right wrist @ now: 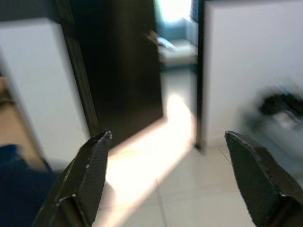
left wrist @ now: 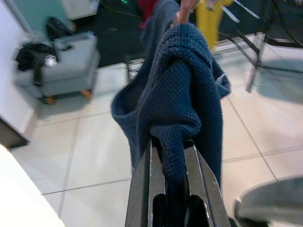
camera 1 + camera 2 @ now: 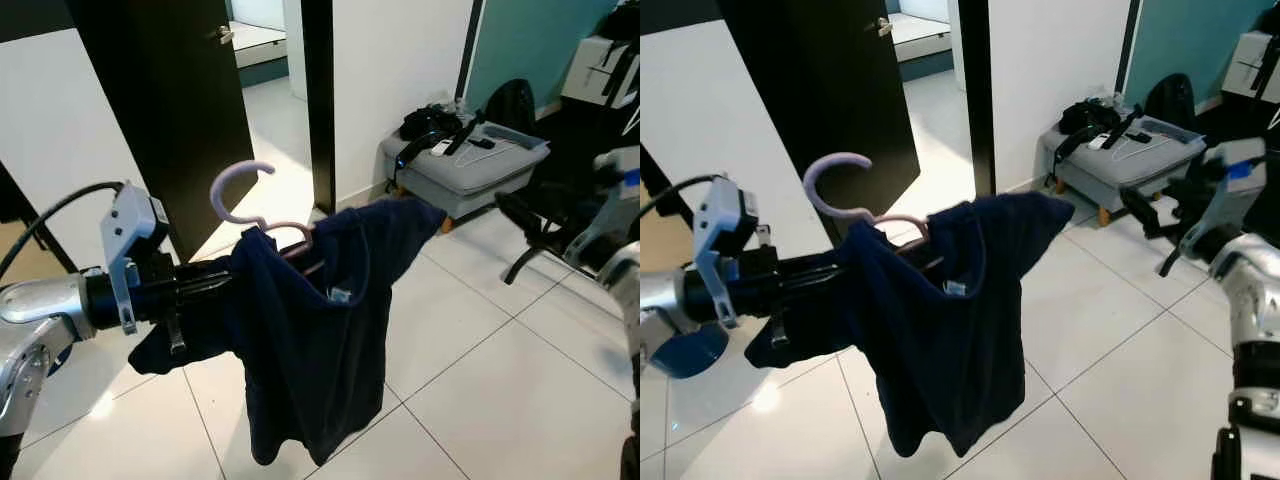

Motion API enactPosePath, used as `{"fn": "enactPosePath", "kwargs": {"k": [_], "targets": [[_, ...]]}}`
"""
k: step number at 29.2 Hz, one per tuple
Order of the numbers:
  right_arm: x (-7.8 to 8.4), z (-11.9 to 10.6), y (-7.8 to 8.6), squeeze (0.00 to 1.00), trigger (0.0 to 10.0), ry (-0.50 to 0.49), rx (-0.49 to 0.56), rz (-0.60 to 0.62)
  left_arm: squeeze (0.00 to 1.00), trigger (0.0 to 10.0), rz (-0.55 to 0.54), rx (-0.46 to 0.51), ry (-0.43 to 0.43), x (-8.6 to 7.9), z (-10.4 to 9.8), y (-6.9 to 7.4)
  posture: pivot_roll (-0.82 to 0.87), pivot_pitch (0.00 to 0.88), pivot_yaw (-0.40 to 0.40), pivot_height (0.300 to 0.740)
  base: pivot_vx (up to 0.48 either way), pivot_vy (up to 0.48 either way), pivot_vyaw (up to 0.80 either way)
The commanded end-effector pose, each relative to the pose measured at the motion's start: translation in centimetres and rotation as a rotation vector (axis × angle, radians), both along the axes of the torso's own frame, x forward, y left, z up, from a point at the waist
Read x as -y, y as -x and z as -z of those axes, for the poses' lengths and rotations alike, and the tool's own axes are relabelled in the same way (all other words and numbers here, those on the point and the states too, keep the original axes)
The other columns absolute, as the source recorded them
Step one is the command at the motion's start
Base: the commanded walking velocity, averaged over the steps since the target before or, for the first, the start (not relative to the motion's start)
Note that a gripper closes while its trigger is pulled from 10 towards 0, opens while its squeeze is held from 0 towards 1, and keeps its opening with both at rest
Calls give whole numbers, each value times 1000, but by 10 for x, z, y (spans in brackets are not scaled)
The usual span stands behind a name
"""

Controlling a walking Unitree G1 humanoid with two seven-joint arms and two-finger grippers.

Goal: Hang hanger

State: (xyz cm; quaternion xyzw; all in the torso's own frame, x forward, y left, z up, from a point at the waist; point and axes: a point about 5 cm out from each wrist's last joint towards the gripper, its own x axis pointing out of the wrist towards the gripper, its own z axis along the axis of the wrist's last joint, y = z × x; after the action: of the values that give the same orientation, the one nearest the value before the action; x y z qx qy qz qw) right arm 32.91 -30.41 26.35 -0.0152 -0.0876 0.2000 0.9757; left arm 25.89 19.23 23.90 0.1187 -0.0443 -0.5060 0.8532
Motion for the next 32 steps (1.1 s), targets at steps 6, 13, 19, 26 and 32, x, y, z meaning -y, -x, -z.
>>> {"fn": "enactPosePath", "kwargs": {"k": [6,13,19,26,32], "targets": [[-83,-17,47,0,10000,273,-120,-950,0,10000,204,1,-149,34,14,1,-64,0,61,740,0,0,0],[-106,-18,48,0,10000,487,-188,-1183,0,10000,321,27,-205,54,14,-1,-64,0,60,740,0,0,0],[-123,-17,48,0,10000,620,-206,-1257,0,10000,345,49,-208,61,9,-5,-64,0,68,740,0,0,0],[-133,-6,52,0,10000,820,-312,-1270,0,10000,324,60,-193,62,9,-8,-60,0,63,740,0,0,0],[-133,15,46,0,0,958,-420,-1219,0,10000,315,62,-191,60,11,-8,-59,0,66,740,0,0,0]]}}
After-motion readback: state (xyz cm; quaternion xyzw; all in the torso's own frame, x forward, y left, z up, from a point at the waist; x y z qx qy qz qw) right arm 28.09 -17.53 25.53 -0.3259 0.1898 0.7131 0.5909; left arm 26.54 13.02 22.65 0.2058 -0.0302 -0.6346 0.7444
